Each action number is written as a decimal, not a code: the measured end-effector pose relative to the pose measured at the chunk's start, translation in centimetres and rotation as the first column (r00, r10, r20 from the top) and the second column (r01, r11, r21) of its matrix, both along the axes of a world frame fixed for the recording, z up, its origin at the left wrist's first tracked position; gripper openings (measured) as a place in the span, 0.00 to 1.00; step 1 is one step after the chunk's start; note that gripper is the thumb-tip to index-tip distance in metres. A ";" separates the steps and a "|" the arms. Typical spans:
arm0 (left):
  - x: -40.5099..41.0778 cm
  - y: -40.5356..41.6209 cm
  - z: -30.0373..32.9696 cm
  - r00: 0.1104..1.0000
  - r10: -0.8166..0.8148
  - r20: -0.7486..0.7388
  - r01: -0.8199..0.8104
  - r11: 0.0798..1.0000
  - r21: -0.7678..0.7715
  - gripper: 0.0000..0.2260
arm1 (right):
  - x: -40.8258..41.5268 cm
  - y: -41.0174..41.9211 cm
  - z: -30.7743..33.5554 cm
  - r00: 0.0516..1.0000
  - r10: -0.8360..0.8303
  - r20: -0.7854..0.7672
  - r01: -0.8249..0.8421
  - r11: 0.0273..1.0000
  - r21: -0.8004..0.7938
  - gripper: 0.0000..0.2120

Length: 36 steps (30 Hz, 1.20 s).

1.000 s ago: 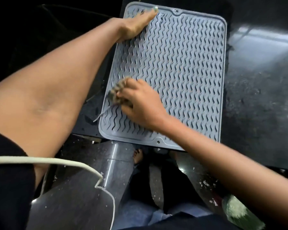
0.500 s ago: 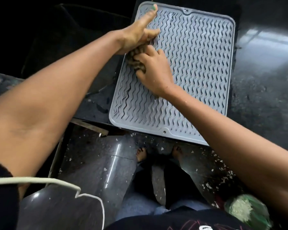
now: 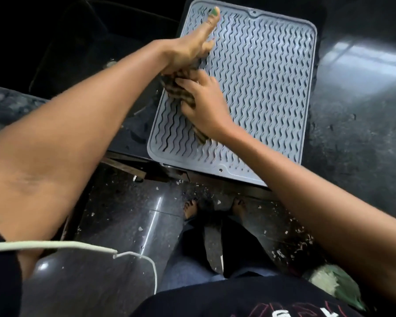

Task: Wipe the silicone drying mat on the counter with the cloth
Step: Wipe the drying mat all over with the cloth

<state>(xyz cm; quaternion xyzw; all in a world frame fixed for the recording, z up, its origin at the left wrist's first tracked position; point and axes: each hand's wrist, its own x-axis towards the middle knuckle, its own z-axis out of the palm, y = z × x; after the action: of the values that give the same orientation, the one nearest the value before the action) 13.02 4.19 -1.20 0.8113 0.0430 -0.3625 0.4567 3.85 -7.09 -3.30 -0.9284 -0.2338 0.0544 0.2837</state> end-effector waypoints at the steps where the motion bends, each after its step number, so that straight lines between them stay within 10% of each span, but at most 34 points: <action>1: -0.3 0.1 -0.1 1.000 -0.003 -0.021 0.004 1.000 0.020 0.44 | 0.4 0.4 -0.3 0.998 0.018 0.054 -0.012 0.993 -0.114 0.22; 13: -1.5 -0.9 -0.9 0.995 -0.012 0.098 0.003 0.996 0.088 0.36 | -9.2 -2.9 0.5 0.904 0.398 -0.155 -0.392 0.917 0.069 0.17; 17: -2.6 -2.0 -1.5 0.971 -0.071 0.230 0.019 0.975 0.219 0.33 | -5.6 -6.5 2.0 0.929 0.201 -0.311 -0.093 0.940 0.328 0.16; 20: -3.5 -2.6 -3.0 0.897 -0.259 0.357 0.072 0.884 0.462 0.32 | -3.5 -9.3 1.4 0.989 -0.054 -0.134 0.060 0.997 0.040 0.20; 26: -4.0 -2.8 -4.2 0.851 -0.346 0.395 0.057 0.809 0.586 0.34 | -9.2 -11.1 0.5 0.962 0.239 -0.131 -0.238 0.971 0.022 0.18; 29: -4.4 -4.3 -1.4 0.920 -0.186 0.344 0.014 0.895 0.446 0.31 | -9.5 -12.7 1.1 0.920 0.277 -0.278 -0.257 0.961 0.106 0.16; 32: -6.2 -6.0 1.9 0.940 0.174 0.292 -0.174 0.984 -0.026 0.28 | -7.1 -14.8 2.9 0.840 0.172 -0.515 0.006 0.945 0.326 0.15; 36: -9.4 -7.5 4.6 0.971 0.201 0.128 -0.169 0.960 -0.226 0.33 | -3.0 -16.2 6.0 0.734 0.097 -0.672 0.468 0.644 0.605 0.13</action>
<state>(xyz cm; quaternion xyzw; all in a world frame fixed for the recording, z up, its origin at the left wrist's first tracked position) 3.63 -3.29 3.38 0.7749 0.0453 -0.2589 0.5748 0.82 -23.33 2.65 -0.6689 -0.0165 0.2414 0.7029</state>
